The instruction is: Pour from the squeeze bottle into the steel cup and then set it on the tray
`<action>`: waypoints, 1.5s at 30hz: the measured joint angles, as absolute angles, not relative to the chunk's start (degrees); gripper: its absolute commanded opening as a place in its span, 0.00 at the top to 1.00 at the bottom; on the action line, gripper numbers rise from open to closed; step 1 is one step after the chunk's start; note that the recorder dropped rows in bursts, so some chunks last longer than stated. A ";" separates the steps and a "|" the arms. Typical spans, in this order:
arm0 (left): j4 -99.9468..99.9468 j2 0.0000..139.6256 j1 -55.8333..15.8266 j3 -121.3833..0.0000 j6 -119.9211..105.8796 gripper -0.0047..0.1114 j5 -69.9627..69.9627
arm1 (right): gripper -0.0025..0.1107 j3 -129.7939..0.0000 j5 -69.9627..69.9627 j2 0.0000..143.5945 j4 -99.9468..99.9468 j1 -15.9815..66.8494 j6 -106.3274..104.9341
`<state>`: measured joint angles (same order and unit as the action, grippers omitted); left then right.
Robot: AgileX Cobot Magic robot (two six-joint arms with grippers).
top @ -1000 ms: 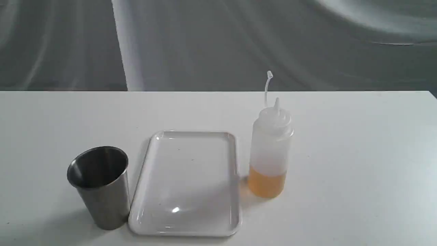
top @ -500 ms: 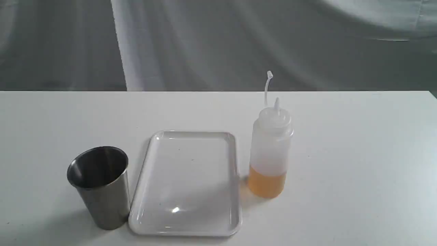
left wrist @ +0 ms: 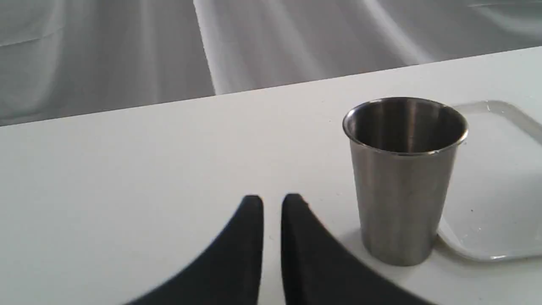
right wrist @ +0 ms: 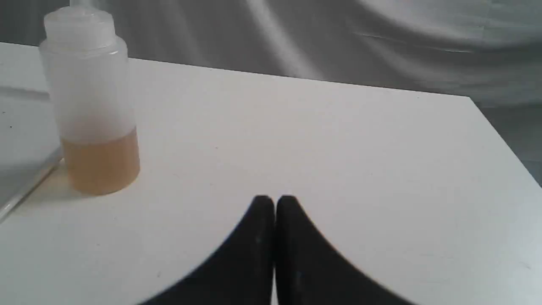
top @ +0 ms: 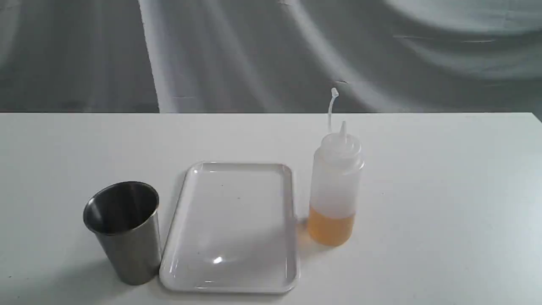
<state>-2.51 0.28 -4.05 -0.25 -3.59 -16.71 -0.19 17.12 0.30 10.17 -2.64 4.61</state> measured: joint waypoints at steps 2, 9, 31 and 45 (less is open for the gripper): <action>-2.51 0.28 -4.05 -0.26 -3.59 0.89 -16.71 | 0.98 -0.19 17.12 0.30 10.17 -2.64 4.61; -2.51 0.28 -4.05 -0.26 -3.59 0.89 -16.71 | 0.98 -0.19 17.12 0.30 10.17 -2.64 4.61; -2.51 0.28 -4.05 -0.26 -3.59 0.89 -16.71 | 0.98 -21.26 28.73 8.97 9.69 -2.64 4.61; -2.51 0.28 -4.05 -0.26 -3.59 0.89 -16.71 | 0.98 -32.49 28.63 26.27 9.69 -2.64 4.61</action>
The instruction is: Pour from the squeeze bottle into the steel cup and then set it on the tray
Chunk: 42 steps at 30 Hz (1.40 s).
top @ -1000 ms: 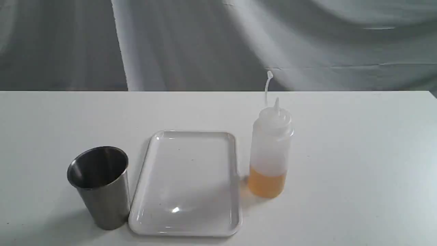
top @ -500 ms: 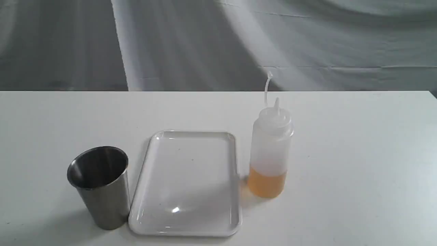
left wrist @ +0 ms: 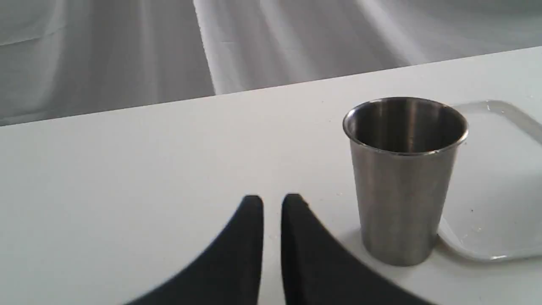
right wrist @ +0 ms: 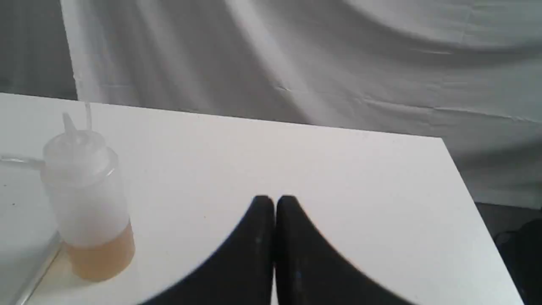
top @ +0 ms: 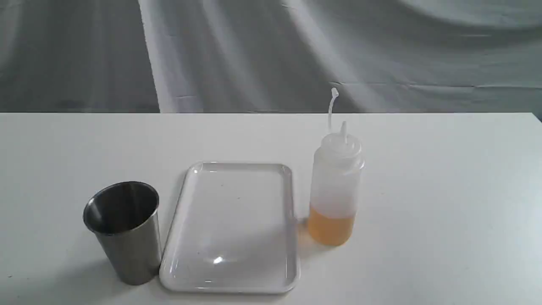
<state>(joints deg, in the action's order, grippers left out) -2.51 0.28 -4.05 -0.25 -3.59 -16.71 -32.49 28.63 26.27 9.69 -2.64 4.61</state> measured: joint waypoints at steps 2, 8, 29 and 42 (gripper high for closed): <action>-2.51 0.28 -4.05 -0.26 -3.59 0.89 -16.71 | 0.98 -32.49 28.40 26.70 9.69 -2.64 4.61; -2.51 0.28 -4.05 -0.26 -3.59 0.89 -16.71 | 0.98 -32.49 25.71 26.93 9.69 -2.64 4.61; -2.51 0.28 -4.05 -0.26 -3.59 0.89 -16.71 | 0.98 -32.49 2.98 49.90 9.63 14.59 4.84; -2.51 0.28 -4.05 -0.26 -3.59 0.89 -16.71 | 0.98 -24.16 -17.26 66.03 -3.94 25.00 -5.09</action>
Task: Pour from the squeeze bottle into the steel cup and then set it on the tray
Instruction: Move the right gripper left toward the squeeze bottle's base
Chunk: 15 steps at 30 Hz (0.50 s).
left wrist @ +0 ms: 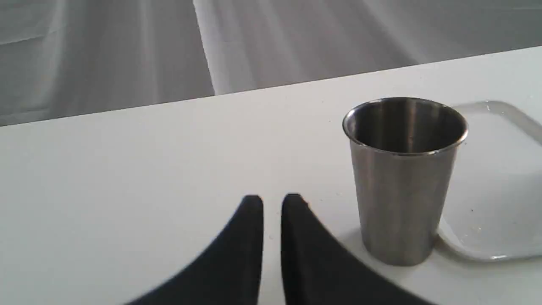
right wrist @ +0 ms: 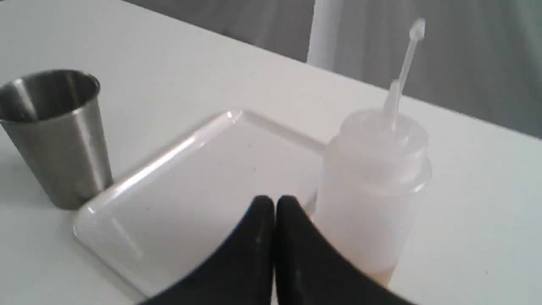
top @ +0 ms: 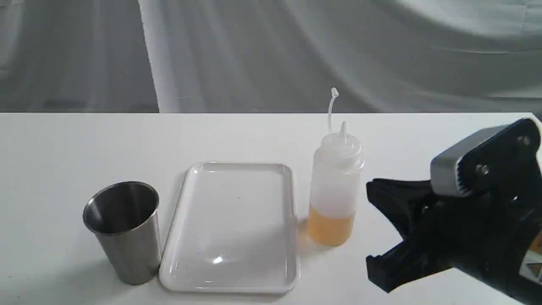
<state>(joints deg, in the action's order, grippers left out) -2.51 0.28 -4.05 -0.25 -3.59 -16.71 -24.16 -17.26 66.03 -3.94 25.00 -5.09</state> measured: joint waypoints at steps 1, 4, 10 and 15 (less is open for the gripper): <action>-2.51 0.28 -4.05 -0.26 -3.59 0.89 -16.71 | 0.98 -23.52 -18.11 67.55 -5.08 25.00 -5.53; -2.51 0.28 -4.05 -0.26 -3.59 0.89 -16.71 | 0.98 -22.92 -19.54 72.49 -6.99 25.00 -6.36; -2.51 0.28 -4.05 -0.26 -3.59 0.89 -16.71 | 0.98 -22.92 -25.91 83.17 -8.07 25.00 -6.47; -2.51 0.28 -4.05 -0.26 -3.59 0.89 -16.71 | 0.98 -22.92 -29.02 88.01 -11.96 25.00 -6.47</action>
